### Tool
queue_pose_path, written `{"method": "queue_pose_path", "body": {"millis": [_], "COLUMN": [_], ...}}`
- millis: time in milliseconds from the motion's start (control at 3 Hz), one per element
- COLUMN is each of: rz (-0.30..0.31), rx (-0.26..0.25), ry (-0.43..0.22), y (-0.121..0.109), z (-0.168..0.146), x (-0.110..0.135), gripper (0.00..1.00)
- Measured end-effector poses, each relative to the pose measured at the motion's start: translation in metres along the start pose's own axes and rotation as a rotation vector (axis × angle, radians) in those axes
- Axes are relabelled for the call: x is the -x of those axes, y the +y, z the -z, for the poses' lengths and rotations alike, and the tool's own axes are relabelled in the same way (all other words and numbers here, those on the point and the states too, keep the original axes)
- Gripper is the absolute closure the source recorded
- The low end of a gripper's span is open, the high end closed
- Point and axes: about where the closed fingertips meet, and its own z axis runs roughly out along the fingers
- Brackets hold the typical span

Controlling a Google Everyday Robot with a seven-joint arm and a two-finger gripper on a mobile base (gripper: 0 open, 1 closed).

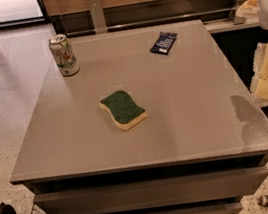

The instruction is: Knock 7up can over

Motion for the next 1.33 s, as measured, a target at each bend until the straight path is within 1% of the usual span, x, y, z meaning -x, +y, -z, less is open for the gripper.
{"method": "queue_pose_path", "body": {"millis": [333,667,1000,1333], "rz": [0.0,-0.015,-0.119,-0.222], "rx": [0.0,-0.005,0.029,0.036], "ry": [0.0,-0.067,-0.373,-0.713], "y": [0.0,-0.008,-0.037,-0.065], "z": [0.0,-0.009,-0.064,-0.088], "x": [0.0,0.012,0.065,0.132], "gripper": [0.0,0.0,0.0,0.0]}}
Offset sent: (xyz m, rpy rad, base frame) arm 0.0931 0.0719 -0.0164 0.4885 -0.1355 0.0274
